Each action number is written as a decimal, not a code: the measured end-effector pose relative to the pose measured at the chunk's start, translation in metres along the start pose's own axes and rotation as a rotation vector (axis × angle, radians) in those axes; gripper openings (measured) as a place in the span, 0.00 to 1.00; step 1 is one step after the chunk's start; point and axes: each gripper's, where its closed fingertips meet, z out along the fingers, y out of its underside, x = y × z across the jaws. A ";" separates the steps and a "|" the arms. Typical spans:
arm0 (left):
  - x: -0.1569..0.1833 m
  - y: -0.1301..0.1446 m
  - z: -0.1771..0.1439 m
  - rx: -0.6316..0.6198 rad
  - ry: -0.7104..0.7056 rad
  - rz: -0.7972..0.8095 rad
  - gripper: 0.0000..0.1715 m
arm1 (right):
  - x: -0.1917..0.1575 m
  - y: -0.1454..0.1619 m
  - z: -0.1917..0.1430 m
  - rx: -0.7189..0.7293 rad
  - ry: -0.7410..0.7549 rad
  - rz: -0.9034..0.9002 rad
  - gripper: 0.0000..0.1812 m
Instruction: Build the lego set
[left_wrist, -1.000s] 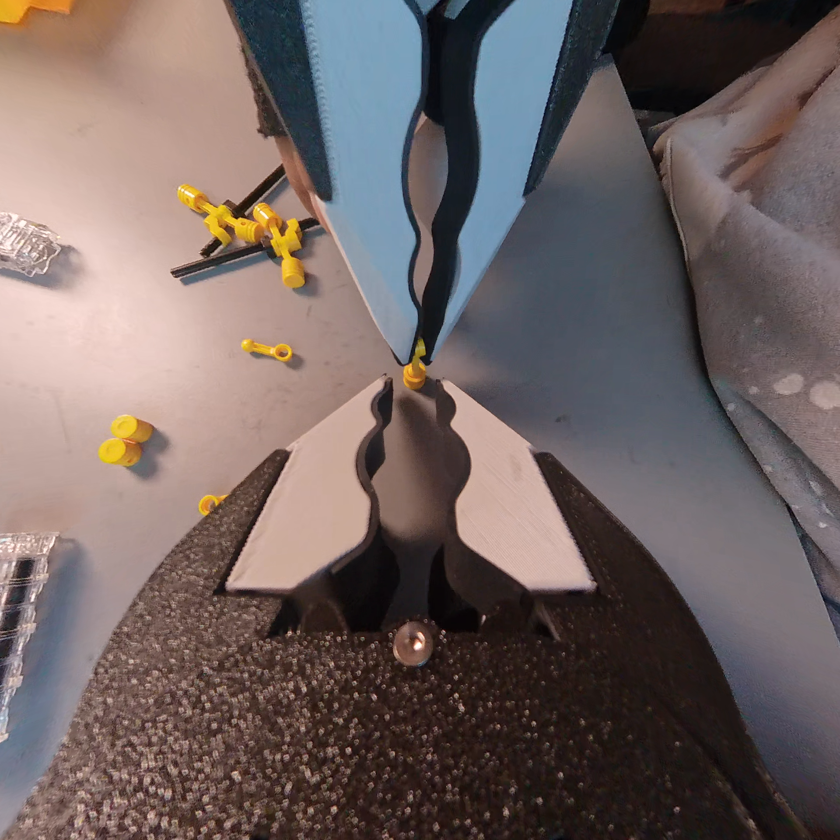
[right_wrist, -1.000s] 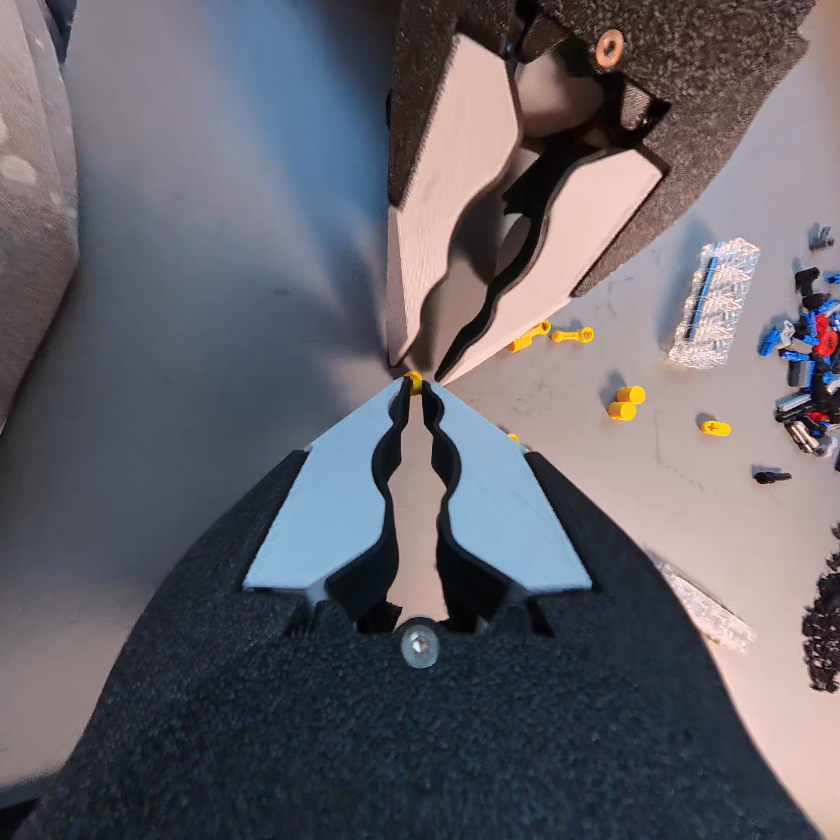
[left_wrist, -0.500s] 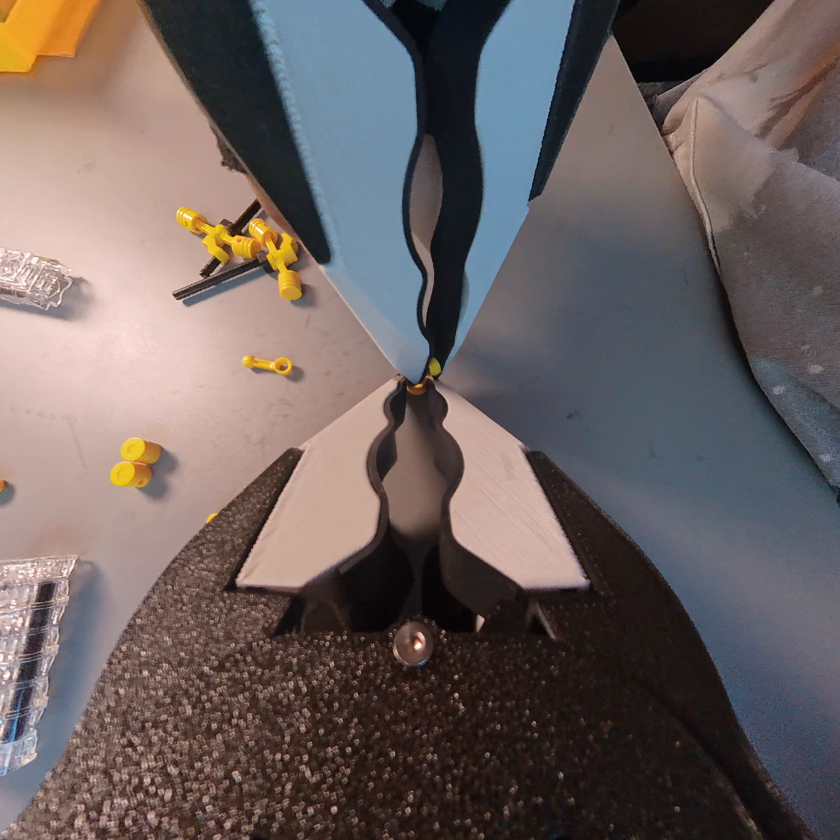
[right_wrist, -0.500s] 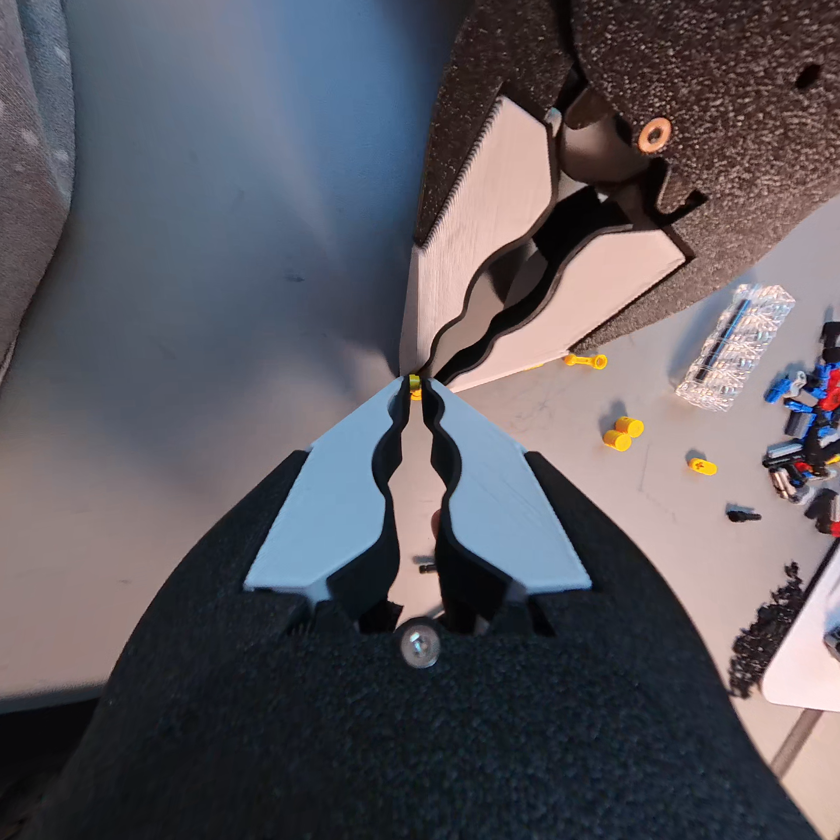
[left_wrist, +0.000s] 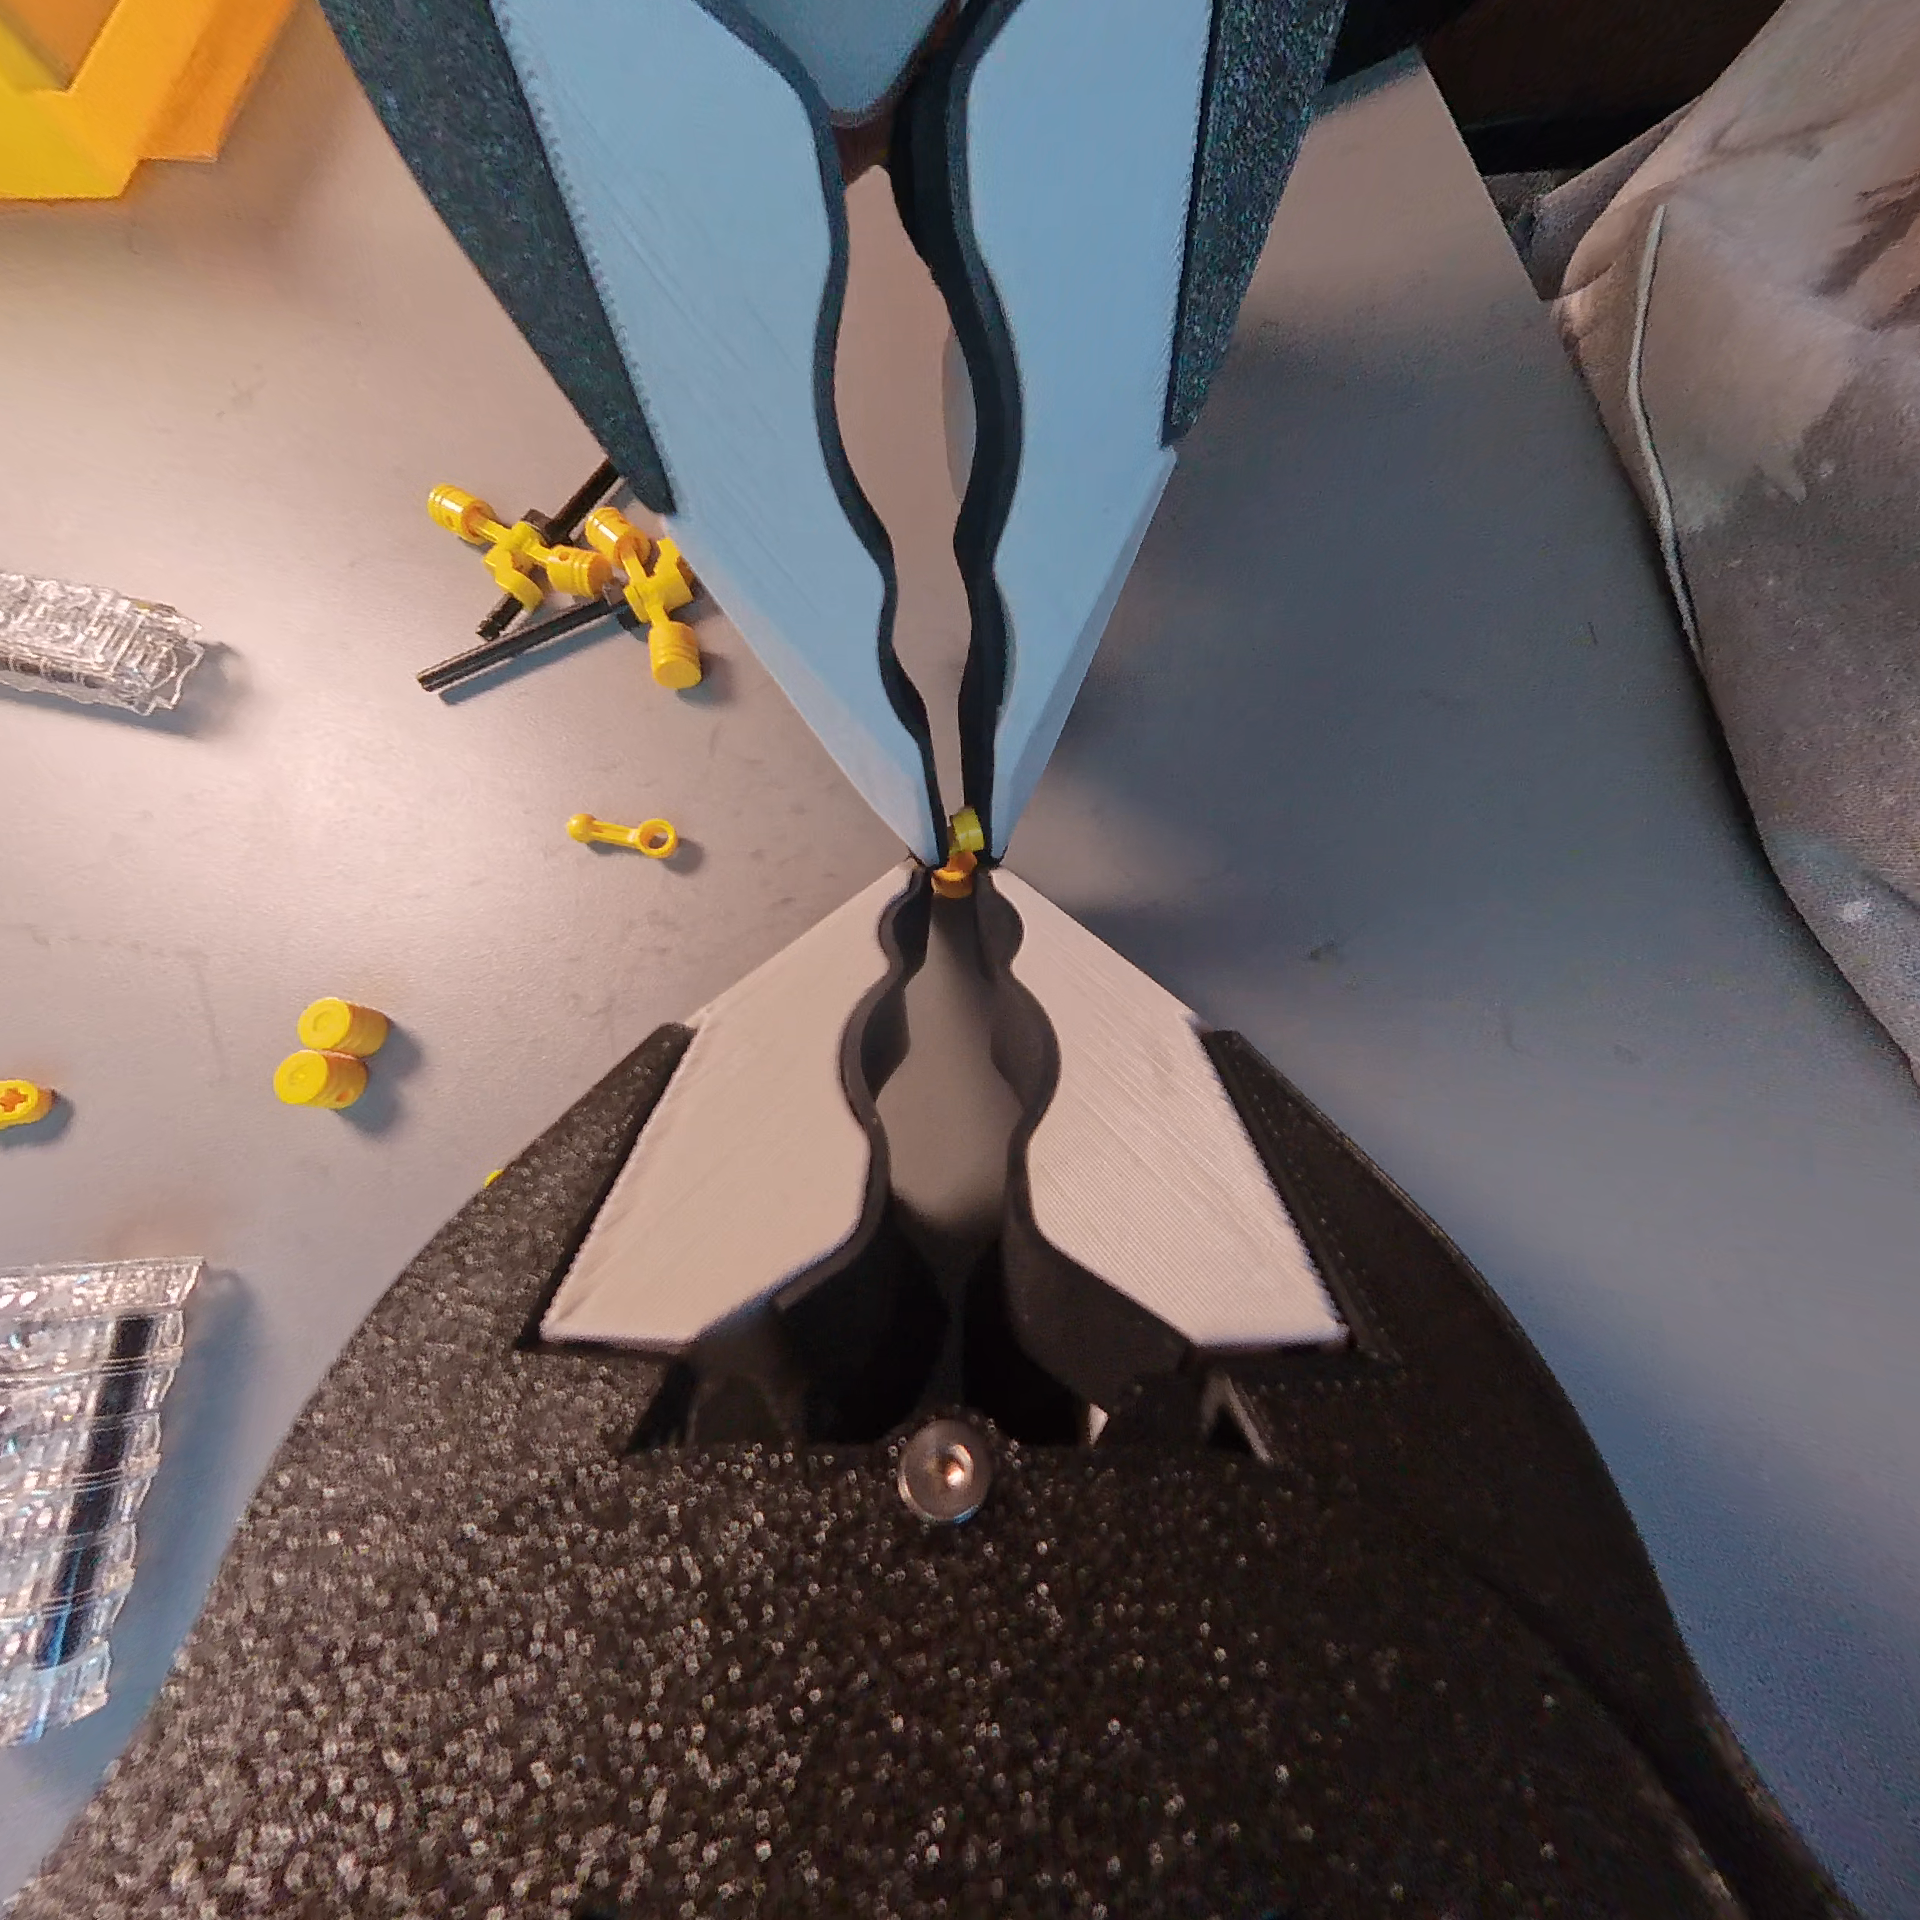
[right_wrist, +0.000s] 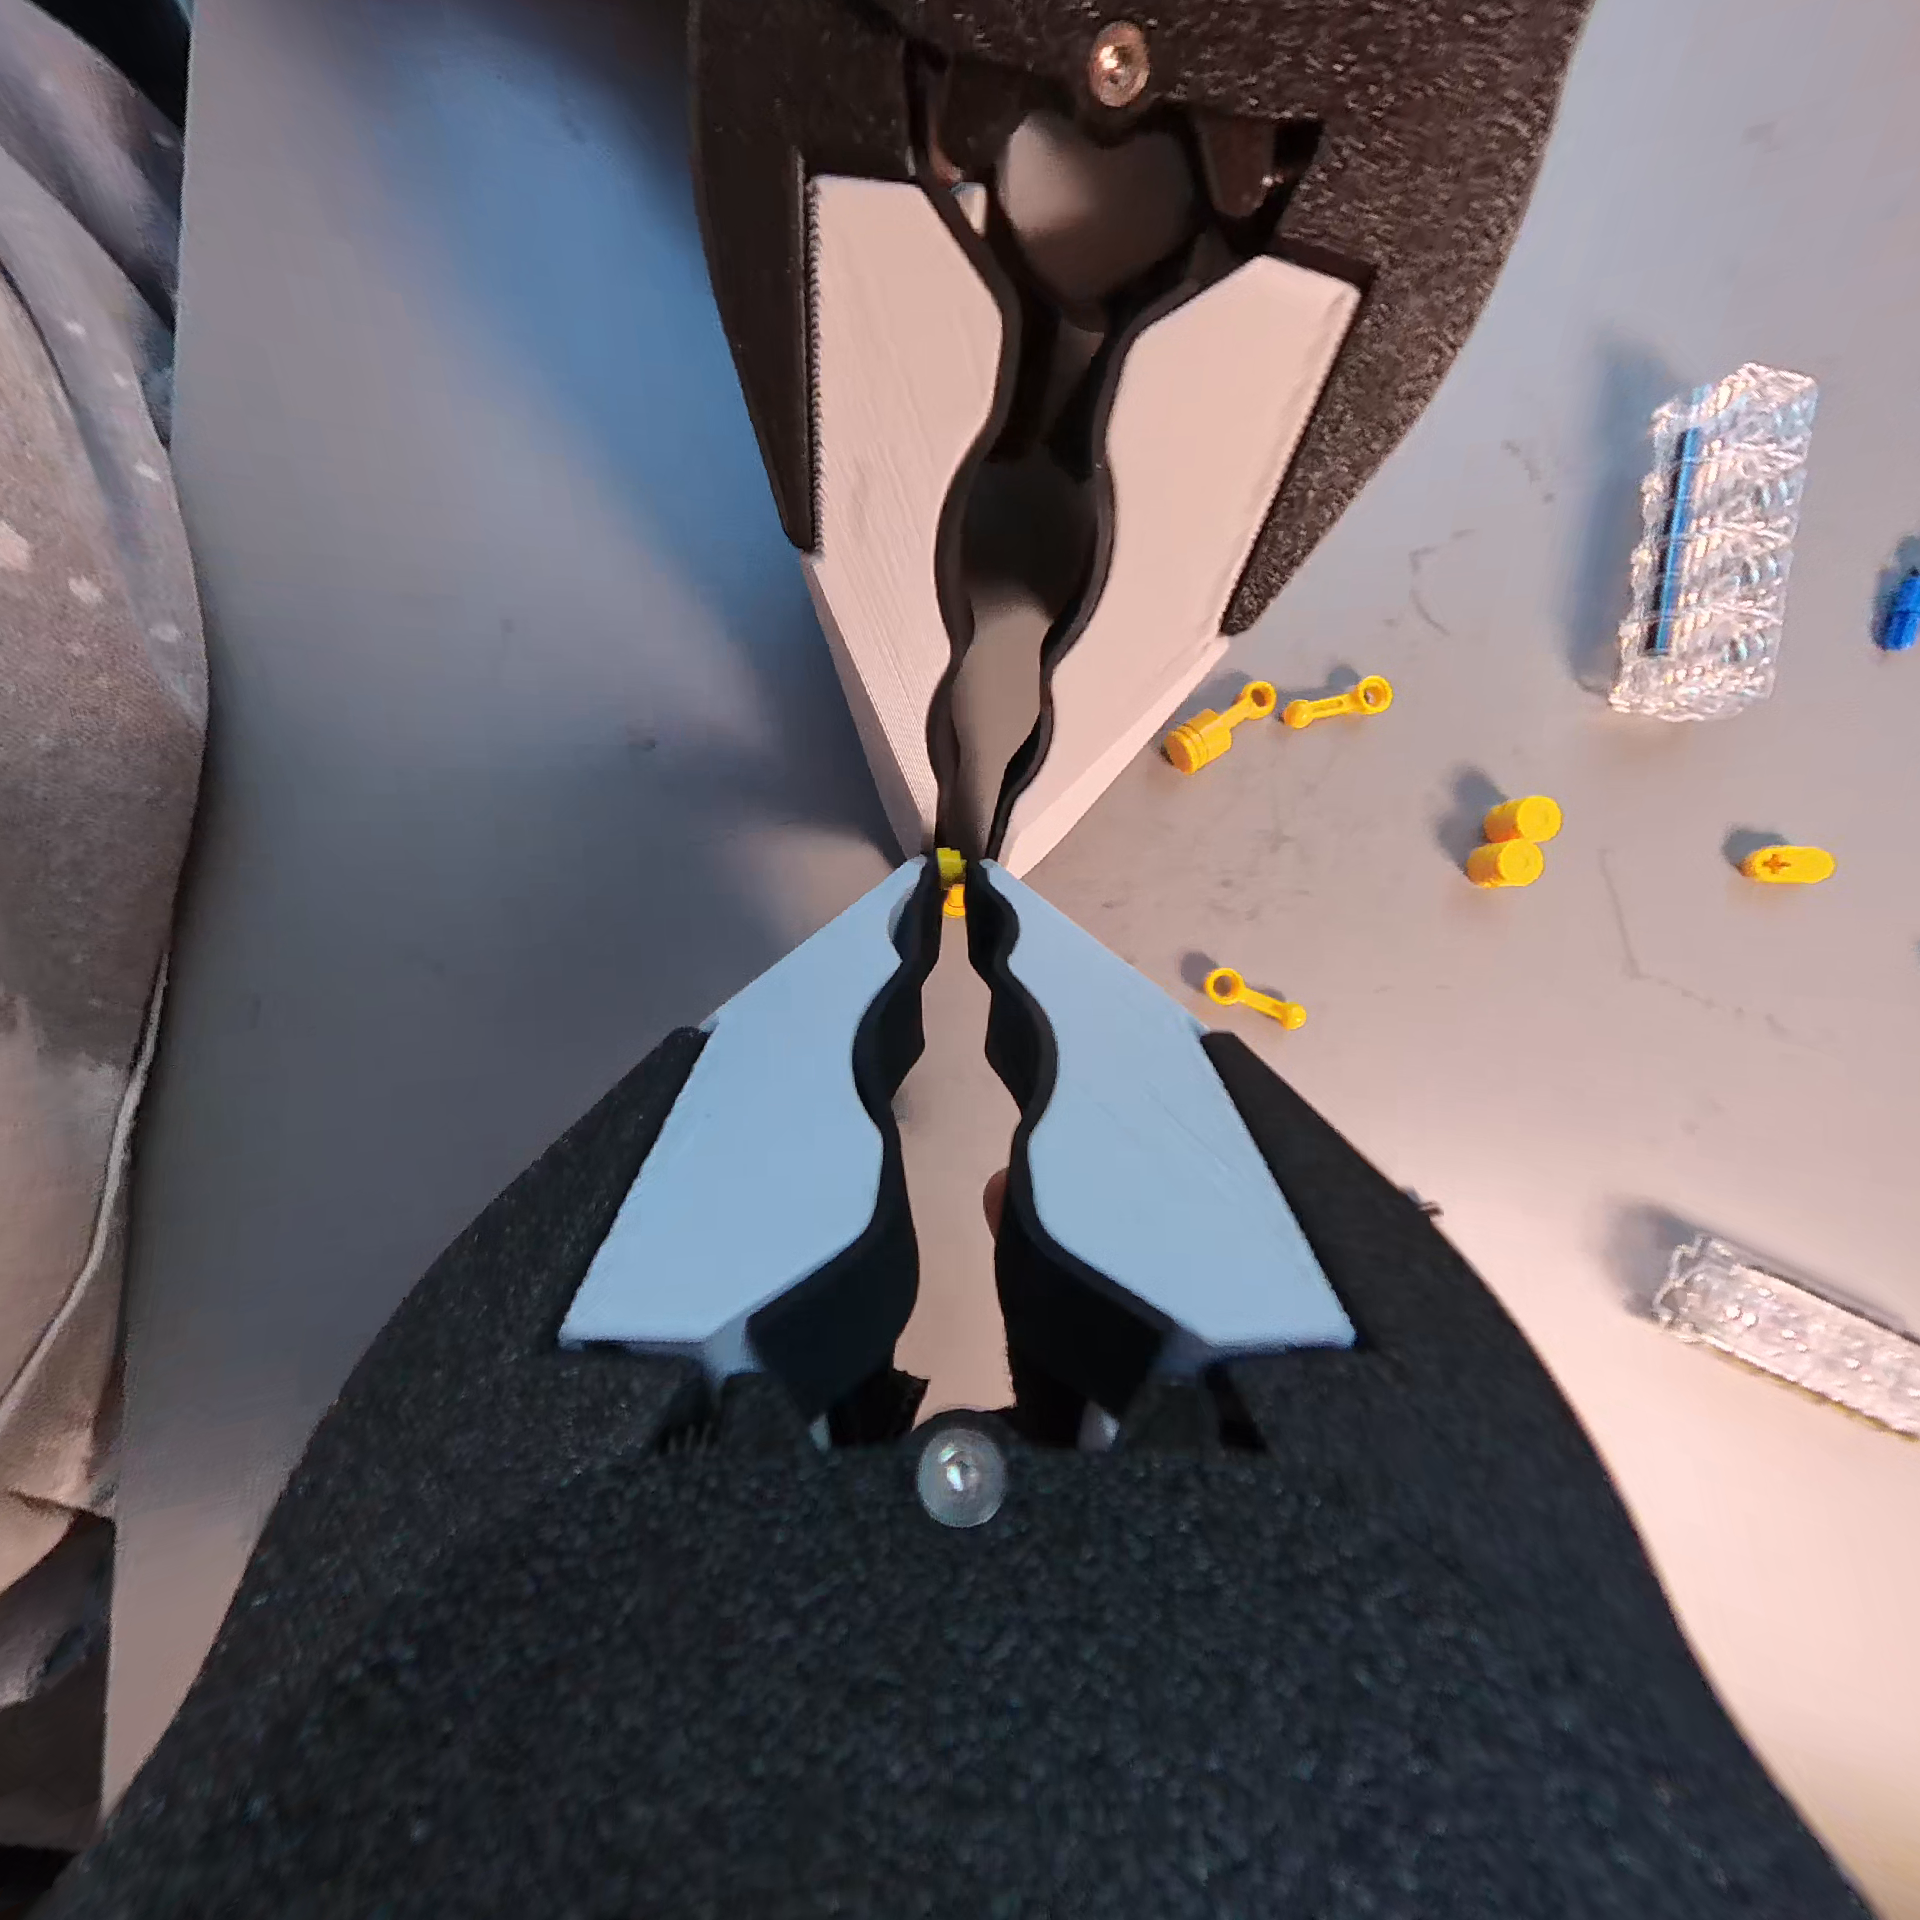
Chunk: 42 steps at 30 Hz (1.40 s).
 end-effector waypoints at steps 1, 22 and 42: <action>0.000 0.000 0.000 -0.001 -0.001 -0.001 0.05 | 0.000 0.000 0.000 0.018 0.001 0.023 0.02; -0.011 -0.012 -0.011 0.087 -0.029 -0.113 0.12 | 0.025 -0.013 -0.027 0.448 0.148 0.300 0.02; -0.008 -0.045 -0.033 0.261 -0.066 -0.077 0.02 | 0.013 -0.033 -0.047 0.430 0.098 0.131 0.03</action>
